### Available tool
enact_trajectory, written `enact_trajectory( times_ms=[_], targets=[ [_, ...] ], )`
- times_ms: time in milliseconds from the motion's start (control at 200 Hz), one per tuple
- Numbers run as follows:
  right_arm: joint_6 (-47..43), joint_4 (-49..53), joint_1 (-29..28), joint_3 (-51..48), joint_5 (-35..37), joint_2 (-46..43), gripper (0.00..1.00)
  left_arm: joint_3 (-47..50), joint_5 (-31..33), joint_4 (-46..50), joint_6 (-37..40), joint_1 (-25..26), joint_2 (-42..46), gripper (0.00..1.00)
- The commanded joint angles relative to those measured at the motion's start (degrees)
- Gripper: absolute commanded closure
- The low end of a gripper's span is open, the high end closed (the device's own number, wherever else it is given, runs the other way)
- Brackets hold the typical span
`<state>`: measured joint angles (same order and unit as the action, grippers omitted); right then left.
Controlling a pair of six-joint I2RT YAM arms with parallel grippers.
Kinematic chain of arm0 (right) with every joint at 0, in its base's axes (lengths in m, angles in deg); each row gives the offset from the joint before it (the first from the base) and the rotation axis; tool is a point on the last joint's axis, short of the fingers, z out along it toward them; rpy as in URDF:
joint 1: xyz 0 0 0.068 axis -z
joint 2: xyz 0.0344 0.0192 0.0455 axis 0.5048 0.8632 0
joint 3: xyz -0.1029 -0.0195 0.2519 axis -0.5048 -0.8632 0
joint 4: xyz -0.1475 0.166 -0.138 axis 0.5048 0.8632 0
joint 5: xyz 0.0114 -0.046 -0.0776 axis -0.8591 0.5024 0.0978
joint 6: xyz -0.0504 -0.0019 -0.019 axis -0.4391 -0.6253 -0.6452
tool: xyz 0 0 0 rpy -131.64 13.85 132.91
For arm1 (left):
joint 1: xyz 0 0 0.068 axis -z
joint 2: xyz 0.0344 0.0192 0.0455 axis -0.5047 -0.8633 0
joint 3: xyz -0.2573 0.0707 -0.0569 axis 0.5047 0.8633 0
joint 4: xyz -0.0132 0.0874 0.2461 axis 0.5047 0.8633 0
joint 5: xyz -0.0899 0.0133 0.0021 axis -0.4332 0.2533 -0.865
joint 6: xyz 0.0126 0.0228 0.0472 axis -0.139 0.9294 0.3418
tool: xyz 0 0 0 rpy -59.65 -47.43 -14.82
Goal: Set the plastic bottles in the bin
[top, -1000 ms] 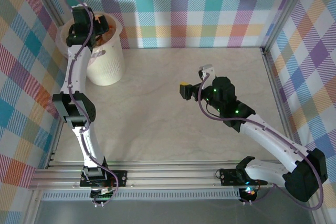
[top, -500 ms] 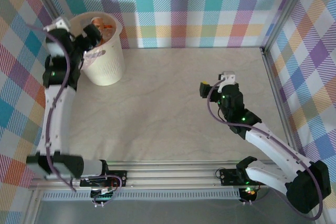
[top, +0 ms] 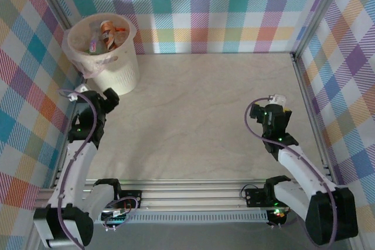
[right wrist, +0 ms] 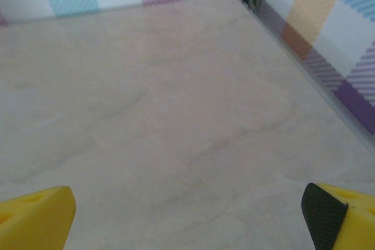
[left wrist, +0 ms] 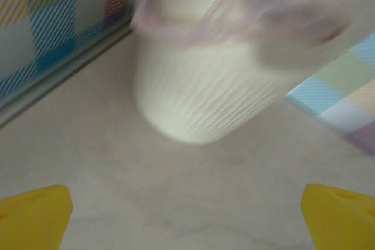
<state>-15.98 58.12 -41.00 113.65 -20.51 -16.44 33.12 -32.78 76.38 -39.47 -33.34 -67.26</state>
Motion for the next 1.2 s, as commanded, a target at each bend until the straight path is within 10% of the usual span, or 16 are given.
enact_trajectory(
  times_ms=[0,510,670,830,1195],
  targets=[
    [-1.9,-5.1,3.2,-1.6,-6.3,4.5,0.0,4.0,4.9,-6.1,0.0,-0.1,-3.6,0.0],
    [-9.4,-32.9,10.1,-3.0,-27.9,21.9,0.0,20.0,0.0,-45.9,14.0,0.0,-21.3,0.0],
    [-9.9,-56.8,10.1,-8.9,-31.7,33.5,0.0,18.5,-7.3,-53.9,16.8,0.6,-28.2,0.0],
    [-8.9,-40.1,10.3,-1.9,-29.7,31.9,0.0,19.7,-10.3,-59.0,23.1,4.5,-31.2,0.0],
    [-8.9,-41.1,10.2,-2.2,-29.1,32.0,0.0,20.4,-0.2,-63.9,23.4,7.9,-34.9,0.0]
  ],
)
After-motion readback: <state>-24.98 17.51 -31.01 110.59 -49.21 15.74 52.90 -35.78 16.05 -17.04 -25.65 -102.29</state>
